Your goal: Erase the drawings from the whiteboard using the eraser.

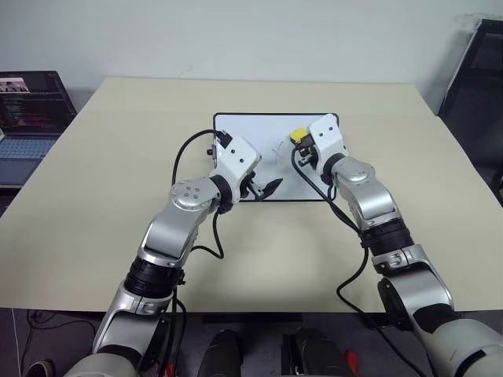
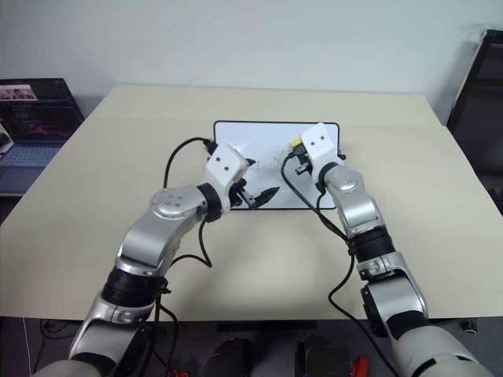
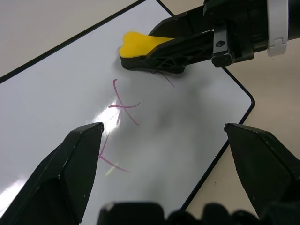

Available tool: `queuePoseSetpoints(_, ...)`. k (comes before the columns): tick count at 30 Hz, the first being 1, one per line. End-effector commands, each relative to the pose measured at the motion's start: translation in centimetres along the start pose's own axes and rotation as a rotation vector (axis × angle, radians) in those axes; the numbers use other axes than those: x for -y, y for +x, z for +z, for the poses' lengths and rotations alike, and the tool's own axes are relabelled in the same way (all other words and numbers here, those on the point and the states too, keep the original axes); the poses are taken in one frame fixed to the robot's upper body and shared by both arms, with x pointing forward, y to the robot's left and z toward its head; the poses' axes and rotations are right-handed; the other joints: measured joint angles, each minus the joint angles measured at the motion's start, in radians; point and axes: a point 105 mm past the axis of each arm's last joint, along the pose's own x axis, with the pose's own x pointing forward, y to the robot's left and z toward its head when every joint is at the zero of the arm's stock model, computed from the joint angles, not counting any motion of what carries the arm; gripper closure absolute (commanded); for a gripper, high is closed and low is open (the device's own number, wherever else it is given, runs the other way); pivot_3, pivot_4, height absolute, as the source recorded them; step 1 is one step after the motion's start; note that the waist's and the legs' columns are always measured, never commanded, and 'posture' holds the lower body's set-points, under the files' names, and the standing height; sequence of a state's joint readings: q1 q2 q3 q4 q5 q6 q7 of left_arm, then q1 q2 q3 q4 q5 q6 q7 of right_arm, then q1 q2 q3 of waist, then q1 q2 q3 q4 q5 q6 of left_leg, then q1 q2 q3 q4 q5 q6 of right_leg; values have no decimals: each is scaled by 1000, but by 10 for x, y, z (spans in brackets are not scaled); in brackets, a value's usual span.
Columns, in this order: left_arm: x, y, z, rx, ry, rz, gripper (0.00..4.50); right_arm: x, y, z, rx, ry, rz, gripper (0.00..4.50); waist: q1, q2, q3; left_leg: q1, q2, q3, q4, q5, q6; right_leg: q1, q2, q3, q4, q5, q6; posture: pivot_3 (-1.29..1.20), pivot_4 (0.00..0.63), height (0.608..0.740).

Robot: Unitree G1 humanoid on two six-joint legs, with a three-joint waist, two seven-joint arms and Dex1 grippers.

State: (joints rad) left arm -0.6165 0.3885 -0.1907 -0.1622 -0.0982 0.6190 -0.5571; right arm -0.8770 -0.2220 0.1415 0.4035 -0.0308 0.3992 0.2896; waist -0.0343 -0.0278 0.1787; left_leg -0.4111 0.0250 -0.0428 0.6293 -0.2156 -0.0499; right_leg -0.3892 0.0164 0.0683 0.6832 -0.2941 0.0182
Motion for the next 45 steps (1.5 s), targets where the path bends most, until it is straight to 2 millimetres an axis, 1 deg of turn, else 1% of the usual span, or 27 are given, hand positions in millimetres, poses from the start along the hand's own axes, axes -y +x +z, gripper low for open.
queuePoseSetpoints(1,-1,-1,14,55,34,3,0,5,-2,-7,-34,-5,-12,3486,0,0,0,0,0,0,0,0,0,0,0,0,0,0,0,0,150,740)
queuePoseSetpoints(3,0,-1,14,56,34,2,0,10,-3,-8,-39,-3,-34,3486,1,0,0,0,0,0,0,0,0,0,0,0,1,0,0,0,150,740)
queuePoseSetpoints(5,0,-1,14,57,35,2,0,11,-4,-9,-46,3,-31,3487,1,0,0,0,0,0,1,0,0,0,0,0,1,0,0,0,150,740)
queuePoseSetpoints(9,1,-2,13,57,34,-1,0,-2,-11,-27,-113,6,55,3487,1,0,0,1,0,0,1,0,0,1,0,0,1,0,0,0,150,740)
queuePoseSetpoints(12,1,-2,13,57,34,0,0,-4,-16,-34,-137,15,62,3488,1,0,0,2,0,0,1,0,0,1,0,0,2,0,0,0,150,740)
queuePoseSetpoints(16,0,-2,13,59,33,1,0,-9,-26,-49,-192,13,98,3488,1,0,0,4,-1,2,1,0,0,2,0,0,6,0,0,0,150,740)
queuePoseSetpoints(18,0,-1,13,59,33,1,0,-11,-29,-52,-204,6,111,3488,0,0,0,6,-1,2,1,0,0,3,0,0,7,0,0,0,150,740)
queuePoseSetpoints(21,1,-1,13,60,33,-2,0,-13,-31,-50,-200,-8,121,3488,-3,0,0,10,-1,4,1,0,0,6,1,1,7,-1,1,0,150,740)
queuePoseSetpoints(25,1,0,14,64,30,-4,0,0,-22,-27,-123,-19,43,3488,-9,0,0,11,0,4,1,1,1,6,1,2,7,-2,3,0,150,740)
queuePoseSetpoints(28,4,0,15,66,27,-10,0,8,-15,-16,-93,-27,4,3488,-14,0,0,11,0,5,1,1,1,6,1,2,8,-1,3,0,150,740)
queuePoseSetpoints(30,6,0,14,66,25,-11,0,11,-11,-13,-80,-27,-15,3489,-16,0,0,10,0,5,1,1,1,5,1,2,7,-1,3,0,150,740)
queuePoseSetpoints(32,7,-1,13,64,22,-11,0,13,-9,-13,-82,-31,-17,3490,-17,0,0,10,0,5,0,1,1,5,1,2,7,-1,1,0,150,740)
queuePoseSetpoints(35,6,-2,12,60,16,-3,0,9,-11,-23,-116,-40,10,3497,-18,0,0,10,0,5,0,1,1,5,1,2,7,0,1,0,150,740)
queuePoseSetpoints(40,7,-7,8,47,8,8,0,-9,-32,-58,-218,-64,116,3497,-17,-1,0,10,-1,4,0,1,1,5,1,2,6,0,1,0,150,740)
queuePoseSetpoints(42,7,-8,7,43,5,11,0,-13,-38,-62,-230,-86,137,3497,-18,-1,0,10,-1,4,0,1,1,6,0,2,6,-2,3,0,150,740)
queuePoseSetpoints(45,7,-8,5,37,0,15,0,-17,-42,-62,-227,-108,152,3498,-21,-1,0,11,0,4,1,1,1,6,1,2,6,-3,5,0,150,740)
